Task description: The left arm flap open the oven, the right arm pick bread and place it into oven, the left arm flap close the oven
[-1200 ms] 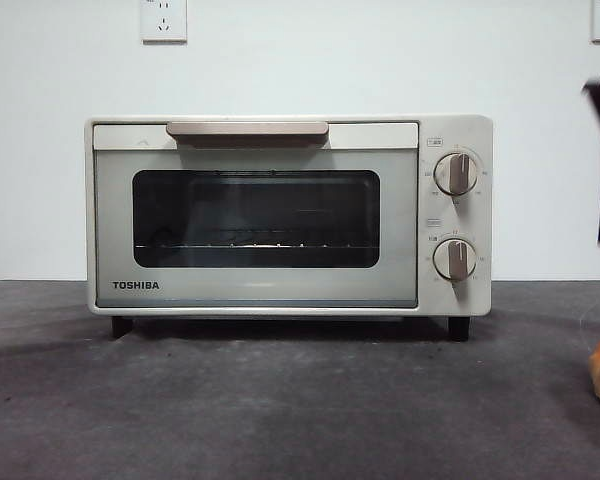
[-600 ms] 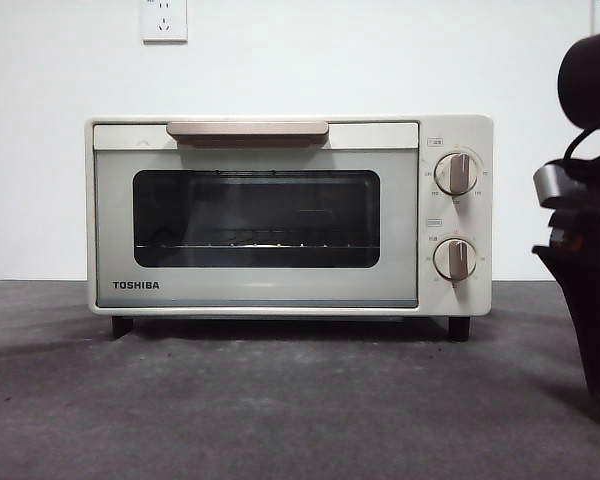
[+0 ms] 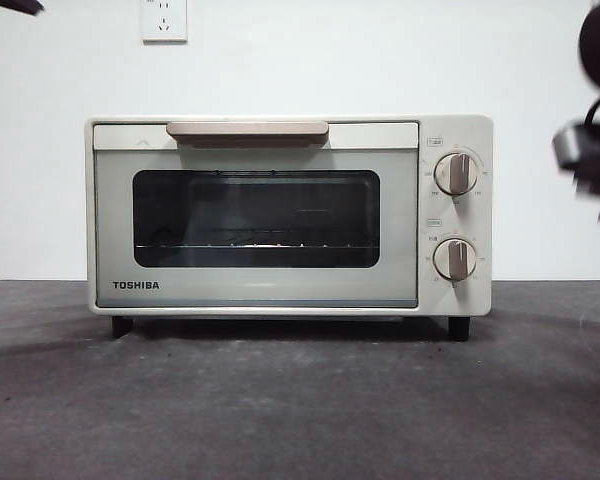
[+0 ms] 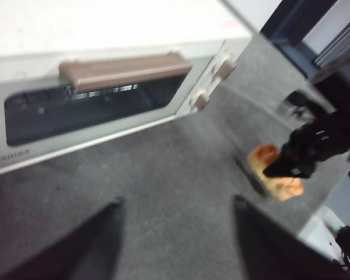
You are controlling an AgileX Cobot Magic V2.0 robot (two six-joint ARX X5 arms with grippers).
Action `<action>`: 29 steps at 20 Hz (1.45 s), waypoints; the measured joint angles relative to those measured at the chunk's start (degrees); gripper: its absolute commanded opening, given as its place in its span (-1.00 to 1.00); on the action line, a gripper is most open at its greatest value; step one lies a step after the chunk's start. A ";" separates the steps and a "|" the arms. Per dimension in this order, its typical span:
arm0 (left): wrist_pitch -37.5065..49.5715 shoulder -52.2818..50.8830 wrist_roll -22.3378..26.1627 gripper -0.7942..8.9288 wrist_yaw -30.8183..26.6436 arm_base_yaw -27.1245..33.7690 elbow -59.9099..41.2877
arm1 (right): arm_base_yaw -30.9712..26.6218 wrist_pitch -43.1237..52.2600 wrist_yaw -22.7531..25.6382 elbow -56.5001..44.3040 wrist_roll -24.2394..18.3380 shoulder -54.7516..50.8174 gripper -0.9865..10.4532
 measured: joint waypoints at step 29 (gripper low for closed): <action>0.46 44.22 11.65 -0.80 -5.57 -4.24 28.83 | 0.00 -1.09 -11.37 0.07 4.26 -37.59 -0.57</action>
